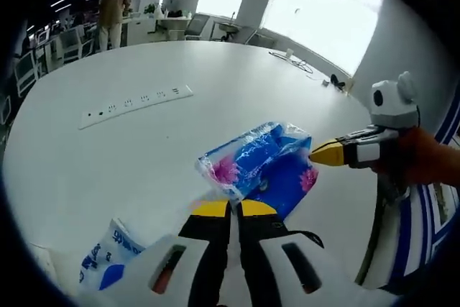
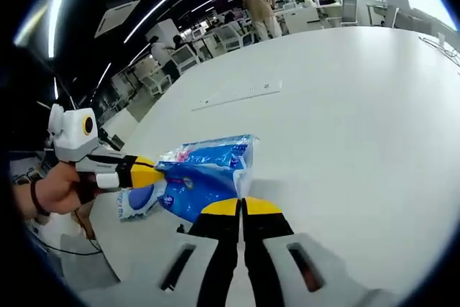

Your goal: Arrange the tabletop items into an orderly group along one side of the table until the central work area is clear of visible clutter.

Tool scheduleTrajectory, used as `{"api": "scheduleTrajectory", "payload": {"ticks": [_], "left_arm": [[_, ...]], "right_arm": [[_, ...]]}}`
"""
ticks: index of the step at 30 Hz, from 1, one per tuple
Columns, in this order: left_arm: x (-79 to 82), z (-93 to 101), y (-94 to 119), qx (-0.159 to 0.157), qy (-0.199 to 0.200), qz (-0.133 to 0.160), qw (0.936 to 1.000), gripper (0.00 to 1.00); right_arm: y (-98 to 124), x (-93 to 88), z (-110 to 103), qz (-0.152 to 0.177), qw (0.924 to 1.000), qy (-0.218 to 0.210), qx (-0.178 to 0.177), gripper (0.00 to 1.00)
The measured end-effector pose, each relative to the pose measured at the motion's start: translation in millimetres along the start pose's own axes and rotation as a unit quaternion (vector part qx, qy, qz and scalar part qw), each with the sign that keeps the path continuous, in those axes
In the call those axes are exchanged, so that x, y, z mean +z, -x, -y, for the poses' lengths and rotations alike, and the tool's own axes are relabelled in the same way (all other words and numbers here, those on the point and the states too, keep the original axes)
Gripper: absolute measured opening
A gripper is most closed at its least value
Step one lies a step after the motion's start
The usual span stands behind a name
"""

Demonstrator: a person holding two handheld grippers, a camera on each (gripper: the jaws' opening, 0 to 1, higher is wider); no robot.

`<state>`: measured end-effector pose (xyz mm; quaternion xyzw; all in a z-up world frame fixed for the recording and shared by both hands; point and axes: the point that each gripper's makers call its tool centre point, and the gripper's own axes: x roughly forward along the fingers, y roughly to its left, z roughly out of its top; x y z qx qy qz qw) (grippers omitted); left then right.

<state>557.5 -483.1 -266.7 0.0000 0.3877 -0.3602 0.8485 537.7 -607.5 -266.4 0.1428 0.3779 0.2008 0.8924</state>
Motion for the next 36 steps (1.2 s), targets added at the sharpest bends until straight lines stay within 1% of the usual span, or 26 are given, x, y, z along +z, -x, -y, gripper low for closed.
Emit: {"api": "scheduleTrajectory", "payload": {"ticks": [7,11,17,23,29,32,34,36], "left_arm": [[-11.8,-9.1,-10.8,0.01,0.003,-0.022,0.9997,0.01],[-18.2,-13.1,-14.2,0.015,0.007,-0.033,0.9993,0.01],[-23.4,-12.5,-16.7,0.018,0.009,-0.043,0.9989,0.02],[-37.1,-16.5,-19.5,0.035,0.004,-0.069,0.997,0.04],[-35.9,-18.2,-18.5,0.036,0.0,-0.07,0.9969,0.06],[-33.5,-20.6,-17.2,0.036,0.007,-0.067,0.9971,0.07],[-33.3,-22.8,-14.4,0.043,0.007,-0.066,0.9969,0.08],[-32.6,-26.8,-9.9,0.055,-0.002,-0.065,0.9964,0.11]], "right_arm": [[-16.9,-10.6,5.1,-0.017,0.9998,-0.008,0.002,0.0],[-21.3,-16.5,6.4,-0.018,0.9997,-0.019,0.003,0.0],[-24.5,-23.5,11.4,-0.022,0.9993,-0.029,-0.001,0.0],[-26.9,-31.8,13.0,-0.025,0.999,-0.037,-0.004,0.0],[-28.8,-33.4,16.2,-0.025,0.9988,-0.041,-0.009,0.0],[-29.3,-31.7,16.4,-0.022,0.9988,-0.042,-0.01,0.0],[-29.4,-30.4,16.1,-0.02,0.9988,-0.043,-0.012,0.02],[-29.9,-31.7,15.9,-0.023,0.9989,-0.038,-0.013,0.05]]}}
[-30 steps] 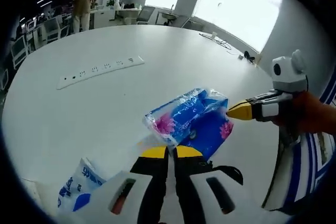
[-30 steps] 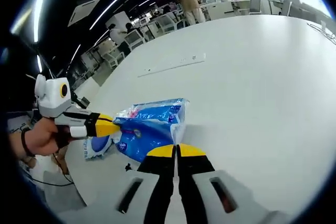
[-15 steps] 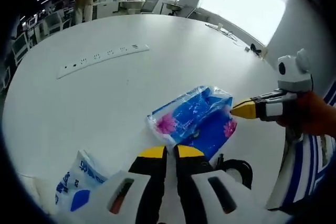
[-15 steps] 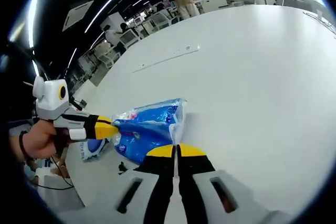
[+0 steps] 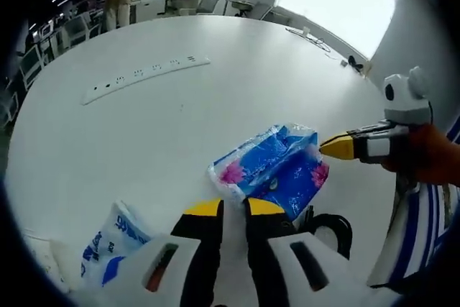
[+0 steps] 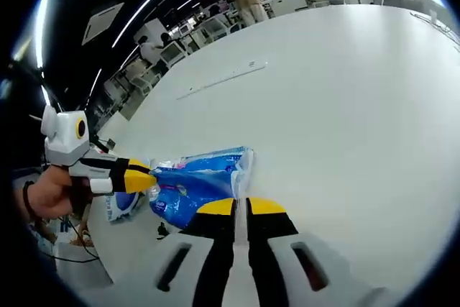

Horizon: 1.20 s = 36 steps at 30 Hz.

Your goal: Arrange the tabletop items into an orderly group along one side of the table until the central work area is clear of visible clutter.

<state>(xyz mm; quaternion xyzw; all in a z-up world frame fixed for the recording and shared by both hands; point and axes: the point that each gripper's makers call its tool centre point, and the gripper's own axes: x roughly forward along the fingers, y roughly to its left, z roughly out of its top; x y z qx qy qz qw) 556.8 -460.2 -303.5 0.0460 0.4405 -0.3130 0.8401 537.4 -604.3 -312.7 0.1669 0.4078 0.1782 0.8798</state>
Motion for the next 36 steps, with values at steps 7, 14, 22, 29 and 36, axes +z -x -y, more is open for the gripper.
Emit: {"api": "scheduleTrajectory", "payload": {"ticks": [7,14,22,29,36], "left_arm": [[-4.8,-4.5,3.3,-0.004,0.0,-0.003,1.0,0.12],[-1.5,-2.3,13.4,-0.007,0.002,0.01,0.9999,0.12],[-1.5,-3.3,37.8,-0.011,0.001,0.034,0.9993,0.13],[-19.2,-12.4,60.3,-0.005,0.014,0.044,0.9989,0.13],[-31.5,-27.1,83.4,0.007,0.023,0.052,0.9984,0.13]], "right_arm": [[3.1,-4.7,2.2,-0.004,0.9999,-0.005,-0.009,0.05],[12.2,-0.6,0.7,0.002,0.9999,0.0,-0.012,0.04],[26.4,10.7,-3.9,0.019,0.9997,0.007,-0.013,0.04],[30.1,2.6,-12.8,0.014,0.9997,0.018,-0.013,0.05],[25.9,-2.4,-31.0,0.015,0.9997,0.016,-0.007,0.04]]}}
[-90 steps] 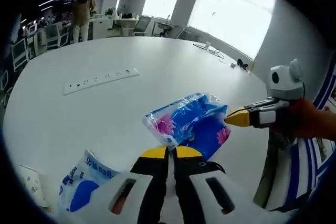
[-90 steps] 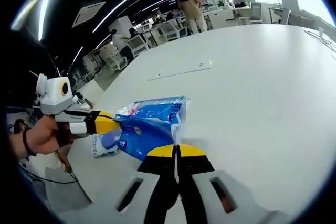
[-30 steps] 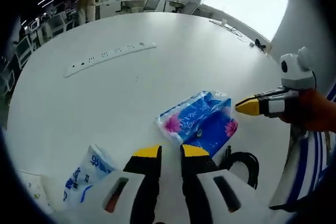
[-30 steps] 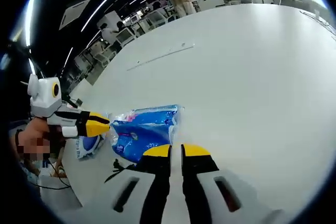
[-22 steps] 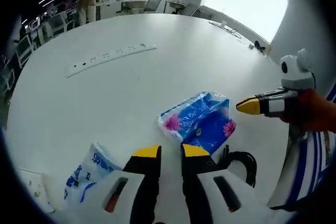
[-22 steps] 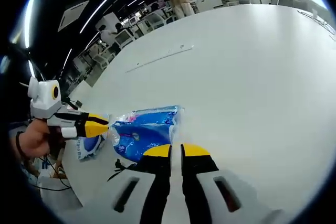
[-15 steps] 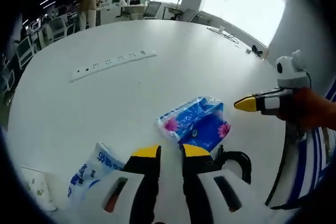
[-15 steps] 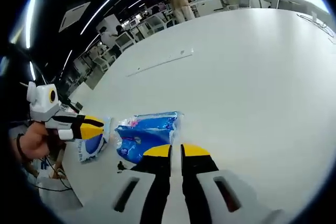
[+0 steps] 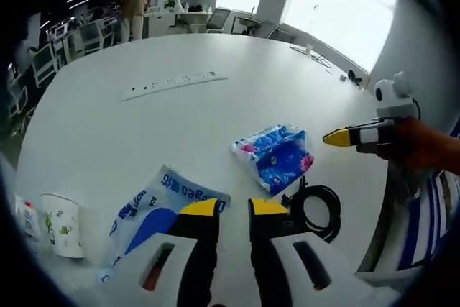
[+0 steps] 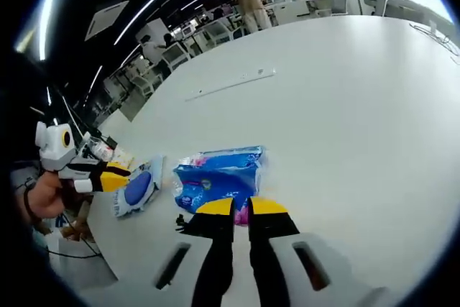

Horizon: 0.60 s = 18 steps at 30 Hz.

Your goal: Arrange the tabletop items into an orderly group along one side of the table until the central work area is clear of visible clutter.

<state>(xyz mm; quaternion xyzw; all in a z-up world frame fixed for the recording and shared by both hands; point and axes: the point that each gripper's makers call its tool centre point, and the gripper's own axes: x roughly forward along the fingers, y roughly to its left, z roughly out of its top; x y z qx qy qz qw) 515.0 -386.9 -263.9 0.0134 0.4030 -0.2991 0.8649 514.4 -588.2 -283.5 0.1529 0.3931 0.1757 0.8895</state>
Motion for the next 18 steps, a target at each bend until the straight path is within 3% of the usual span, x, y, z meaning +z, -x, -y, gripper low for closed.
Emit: {"api": "scheduleTrajectory", "payload": {"ticks": [10,18], "left_arm": [[-13.5,-27.1,33.1,0.023,0.017,0.011,0.9995,0.13],[-30.2,-47.2,58.3,0.041,0.037,0.019,0.9983,0.12]], "right_arm": [[-9.7,4.6,-34.8,0.0,0.9998,0.012,0.018,0.04],[-17.0,-2.4,-60.0,-0.008,0.999,0.027,0.034,0.04]]}}
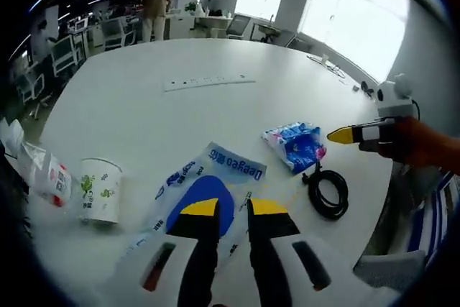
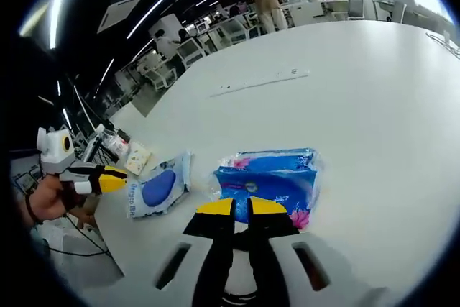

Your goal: Arrange the tabletop items into an orderly group along one side of the table until the central work area is clear of visible clutter.

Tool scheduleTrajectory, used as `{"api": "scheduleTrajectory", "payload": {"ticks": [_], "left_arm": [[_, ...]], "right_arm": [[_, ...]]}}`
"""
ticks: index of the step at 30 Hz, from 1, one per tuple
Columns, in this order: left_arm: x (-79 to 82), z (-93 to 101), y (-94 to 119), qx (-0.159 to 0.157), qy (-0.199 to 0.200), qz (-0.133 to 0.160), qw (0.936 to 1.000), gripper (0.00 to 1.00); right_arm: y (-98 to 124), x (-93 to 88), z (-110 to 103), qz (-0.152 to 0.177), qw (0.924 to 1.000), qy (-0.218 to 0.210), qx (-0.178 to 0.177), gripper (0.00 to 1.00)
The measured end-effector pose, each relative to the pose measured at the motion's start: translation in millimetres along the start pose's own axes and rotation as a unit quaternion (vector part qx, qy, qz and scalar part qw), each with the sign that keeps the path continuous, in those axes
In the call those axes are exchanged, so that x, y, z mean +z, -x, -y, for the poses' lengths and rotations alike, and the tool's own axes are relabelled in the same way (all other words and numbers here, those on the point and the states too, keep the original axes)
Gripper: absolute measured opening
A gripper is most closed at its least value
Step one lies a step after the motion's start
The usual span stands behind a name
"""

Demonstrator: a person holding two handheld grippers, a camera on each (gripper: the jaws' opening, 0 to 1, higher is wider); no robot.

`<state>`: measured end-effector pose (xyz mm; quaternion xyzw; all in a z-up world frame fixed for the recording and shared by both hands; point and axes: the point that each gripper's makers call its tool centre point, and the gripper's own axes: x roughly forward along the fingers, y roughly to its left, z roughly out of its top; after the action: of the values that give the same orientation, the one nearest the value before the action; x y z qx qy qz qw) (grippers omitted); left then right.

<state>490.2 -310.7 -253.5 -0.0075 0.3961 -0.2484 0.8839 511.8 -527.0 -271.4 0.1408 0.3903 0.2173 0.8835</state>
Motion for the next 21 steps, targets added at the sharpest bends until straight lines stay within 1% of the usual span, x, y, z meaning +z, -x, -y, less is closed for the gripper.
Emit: {"api": "scheduleTrajectory", "payload": {"ticks": [8,13,21], "left_arm": [[-14.2,-14.0,20.4,0.011,0.015,0.007,0.9998,0.12],[-23.7,-21.6,31.1,0.015,0.019,0.008,0.9997,0.12],[-29.4,-32.8,44.6,0.019,0.026,0.015,0.9994,0.12]], "right_arm": [[-3.7,-3.6,-23.4,-0.005,0.9999,0.011,0.012,0.04],[-6.4,-6.8,-34.0,-0.008,0.9997,0.017,0.017,0.04],[-7.4,-17.3,-53.5,-0.014,0.9993,0.025,0.023,0.04]]}}
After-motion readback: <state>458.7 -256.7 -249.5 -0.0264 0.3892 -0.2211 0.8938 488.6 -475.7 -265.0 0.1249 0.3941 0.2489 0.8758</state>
